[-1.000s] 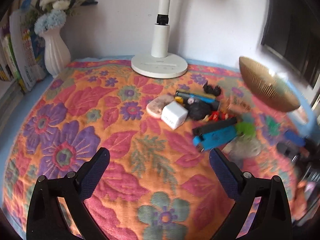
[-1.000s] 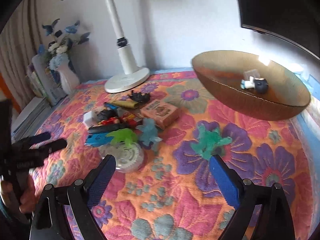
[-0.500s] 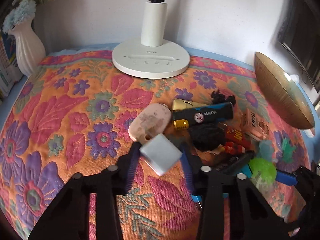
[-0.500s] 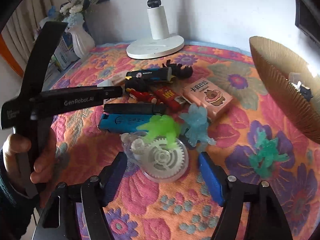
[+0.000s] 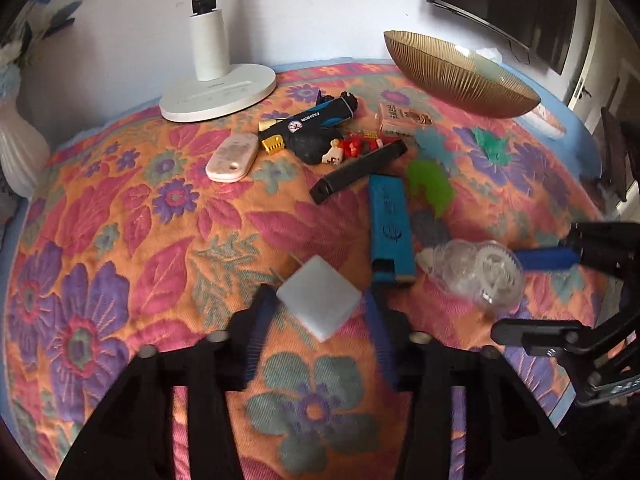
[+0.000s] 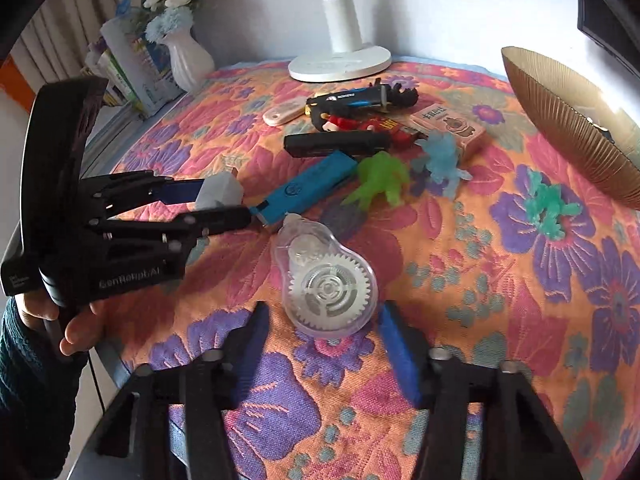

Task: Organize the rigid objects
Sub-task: 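Grasp the white cube charger with the left tool while the right tool grasps the clear tape dispenser, then carry the charger with the left tool while the right tool carries the dispenser, releasing both into the bowl, then bring both tools back over the remaining items, then grasp the blue lighter with the left tool while the right tool grasps the green translucent figure, then carry the lighter with the left tool while the right tool carries the green figure, releasing both into the bowl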

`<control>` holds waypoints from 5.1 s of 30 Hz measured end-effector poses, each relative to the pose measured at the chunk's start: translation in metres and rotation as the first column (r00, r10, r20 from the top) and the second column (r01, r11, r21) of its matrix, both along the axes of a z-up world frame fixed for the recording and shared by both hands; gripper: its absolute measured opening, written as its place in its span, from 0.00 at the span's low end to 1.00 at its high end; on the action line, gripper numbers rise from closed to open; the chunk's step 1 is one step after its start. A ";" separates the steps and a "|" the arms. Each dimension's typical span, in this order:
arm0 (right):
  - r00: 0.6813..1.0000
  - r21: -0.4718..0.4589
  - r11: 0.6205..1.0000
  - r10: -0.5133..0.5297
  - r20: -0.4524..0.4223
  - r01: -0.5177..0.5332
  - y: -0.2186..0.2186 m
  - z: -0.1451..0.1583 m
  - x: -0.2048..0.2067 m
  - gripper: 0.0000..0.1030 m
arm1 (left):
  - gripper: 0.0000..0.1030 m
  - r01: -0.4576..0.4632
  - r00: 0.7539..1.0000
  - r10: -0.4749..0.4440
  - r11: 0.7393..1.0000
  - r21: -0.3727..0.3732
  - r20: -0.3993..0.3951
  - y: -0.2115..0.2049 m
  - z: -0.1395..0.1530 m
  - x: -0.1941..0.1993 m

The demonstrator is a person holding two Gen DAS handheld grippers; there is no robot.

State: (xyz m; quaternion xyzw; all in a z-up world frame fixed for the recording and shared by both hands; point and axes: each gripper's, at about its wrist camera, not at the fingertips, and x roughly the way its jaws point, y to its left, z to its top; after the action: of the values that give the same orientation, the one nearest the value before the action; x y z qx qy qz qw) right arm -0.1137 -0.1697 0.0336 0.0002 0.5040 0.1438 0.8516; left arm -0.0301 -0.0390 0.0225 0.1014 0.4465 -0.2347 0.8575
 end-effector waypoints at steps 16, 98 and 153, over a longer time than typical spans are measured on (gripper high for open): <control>0.980 -0.060 0.996 -0.058 0.189 0.071 -0.028 0.039 -0.007 0.47 | 0.34 0.020 0.997 -0.017 0.999 -0.050 0.070 -0.019 0.035 -0.003; 0.955 0.000 0.968 -0.249 0.161 0.252 -0.111 0.027 0.047 0.36 | 0.20 -0.039 0.999 0.036 0.993 -0.112 -0.031 -0.043 0.006 0.001; 0.854 -0.069 0.851 -0.518 0.051 0.521 -0.256 0.108 0.083 0.39 | 0.20 0.144 0.988 -0.151 0.974 -0.173 -0.023 -0.241 0.082 0.099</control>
State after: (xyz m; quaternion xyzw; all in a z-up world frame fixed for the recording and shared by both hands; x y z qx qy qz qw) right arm -0.0310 -0.4259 0.1420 0.0999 0.4777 -0.1120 0.8656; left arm 0.0685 -0.2804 0.1047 0.0559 0.4315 -0.3370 0.8349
